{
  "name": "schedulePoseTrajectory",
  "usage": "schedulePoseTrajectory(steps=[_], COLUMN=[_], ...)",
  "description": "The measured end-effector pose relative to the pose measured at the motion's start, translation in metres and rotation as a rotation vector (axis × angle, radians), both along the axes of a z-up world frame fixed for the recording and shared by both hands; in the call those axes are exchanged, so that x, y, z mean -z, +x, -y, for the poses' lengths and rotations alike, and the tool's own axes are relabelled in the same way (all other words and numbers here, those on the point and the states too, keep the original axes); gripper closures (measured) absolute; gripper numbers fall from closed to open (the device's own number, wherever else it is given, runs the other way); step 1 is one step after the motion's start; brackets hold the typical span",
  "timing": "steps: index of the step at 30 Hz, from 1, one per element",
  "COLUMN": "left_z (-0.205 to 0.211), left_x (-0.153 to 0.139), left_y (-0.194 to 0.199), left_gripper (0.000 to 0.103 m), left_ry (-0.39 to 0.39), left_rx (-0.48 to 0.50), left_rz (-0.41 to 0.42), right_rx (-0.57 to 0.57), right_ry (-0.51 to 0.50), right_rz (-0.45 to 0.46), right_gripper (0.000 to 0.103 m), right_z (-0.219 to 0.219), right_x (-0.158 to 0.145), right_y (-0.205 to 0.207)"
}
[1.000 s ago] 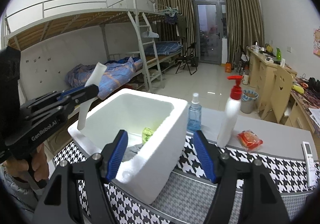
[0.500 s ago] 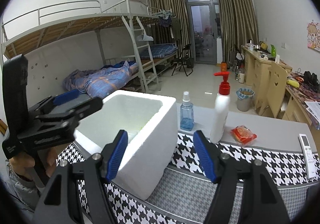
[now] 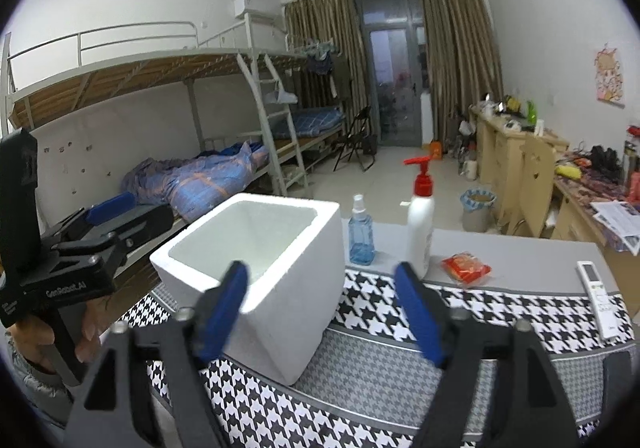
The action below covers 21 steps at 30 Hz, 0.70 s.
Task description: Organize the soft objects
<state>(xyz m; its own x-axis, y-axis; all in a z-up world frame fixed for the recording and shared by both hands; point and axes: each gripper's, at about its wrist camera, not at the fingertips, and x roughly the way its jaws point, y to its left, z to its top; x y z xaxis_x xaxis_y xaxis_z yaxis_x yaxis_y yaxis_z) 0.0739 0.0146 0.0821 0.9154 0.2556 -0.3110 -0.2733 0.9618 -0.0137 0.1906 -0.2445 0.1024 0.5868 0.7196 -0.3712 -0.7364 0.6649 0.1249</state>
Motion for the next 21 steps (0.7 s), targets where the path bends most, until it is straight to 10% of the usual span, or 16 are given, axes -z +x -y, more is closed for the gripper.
schedulePoseTrajectory(steps=[21], left_z=[0.048], left_x=[0.01], left_y=[-0.078], left_gripper=[0.001], left_ry=[0.014], left_rx=[0.001], left_rz=[0.077], right_rx=[0.081], right_ry=[0.052], right_rz=[0.126], right_gripper=[0.001], right_z=[0.054], right_x=[0.003], right_y=[-0.085])
